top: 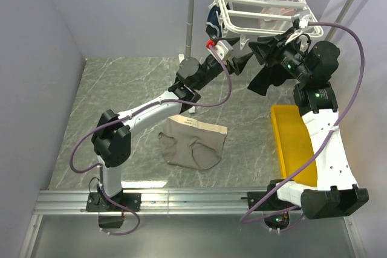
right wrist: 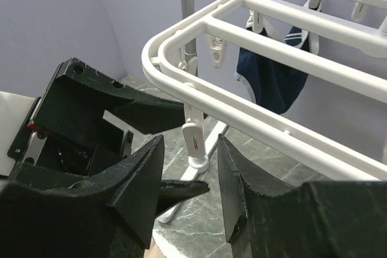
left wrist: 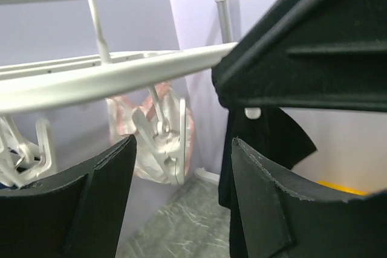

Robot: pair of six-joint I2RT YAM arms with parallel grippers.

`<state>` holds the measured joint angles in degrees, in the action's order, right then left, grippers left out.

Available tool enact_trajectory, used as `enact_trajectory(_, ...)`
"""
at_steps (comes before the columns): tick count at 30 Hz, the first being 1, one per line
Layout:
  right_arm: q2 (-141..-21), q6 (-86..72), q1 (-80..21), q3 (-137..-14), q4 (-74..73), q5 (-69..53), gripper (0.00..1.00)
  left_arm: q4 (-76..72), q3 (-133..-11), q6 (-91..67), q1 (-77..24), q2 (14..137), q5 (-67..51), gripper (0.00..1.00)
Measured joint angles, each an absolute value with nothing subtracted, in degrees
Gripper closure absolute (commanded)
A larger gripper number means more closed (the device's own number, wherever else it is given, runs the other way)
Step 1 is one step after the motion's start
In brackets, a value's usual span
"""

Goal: Clip the underwear to the hanger

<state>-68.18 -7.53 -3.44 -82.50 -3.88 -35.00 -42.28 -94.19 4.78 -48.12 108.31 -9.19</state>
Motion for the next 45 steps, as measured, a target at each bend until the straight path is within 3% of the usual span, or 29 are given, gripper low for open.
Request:
enact_trajectory(7,-67.81,-7.86,-4.27,-82.48,-3.9,-35.09,0.53,-41.98,-96.95,5.78,-48.31,110.13,-7.35,0.42)
enact_trajectory(14,-66.83,-7.97,-4.36,-82.48,-4.12,-35.64,0.52,-39.59,-98.06,6.17,-48.34,111.28,-6.61,0.67)
enact_trajectory(29,-66.78,-4.95,-4.36,-82.35,-4.73,-35.59,0.4,-35.7,-101.62,-4.19,-43.77,111.26,-17.72,0.89)
enact_trajectory(39,-68.62,-4.19,-4.36,-84.42,-5.48,-36.42,0.41,-32.97,-103.61,-9.93,-42.92,111.26,-30.02,0.91)
enact_trajectory(44,-69.58,-3.86,-4.36,-85.8,-5.89,-36.86,0.53,-32.27,-104.97,-11.68,-42.5,111.28,-32.91,0.91)
enact_trajectory(45,-69.8,-3.88,-4.36,-86.08,-6.02,-37.19,0.61,-31.77,-105.34,-11.84,-42.44,111.28,-33.21,0.9)
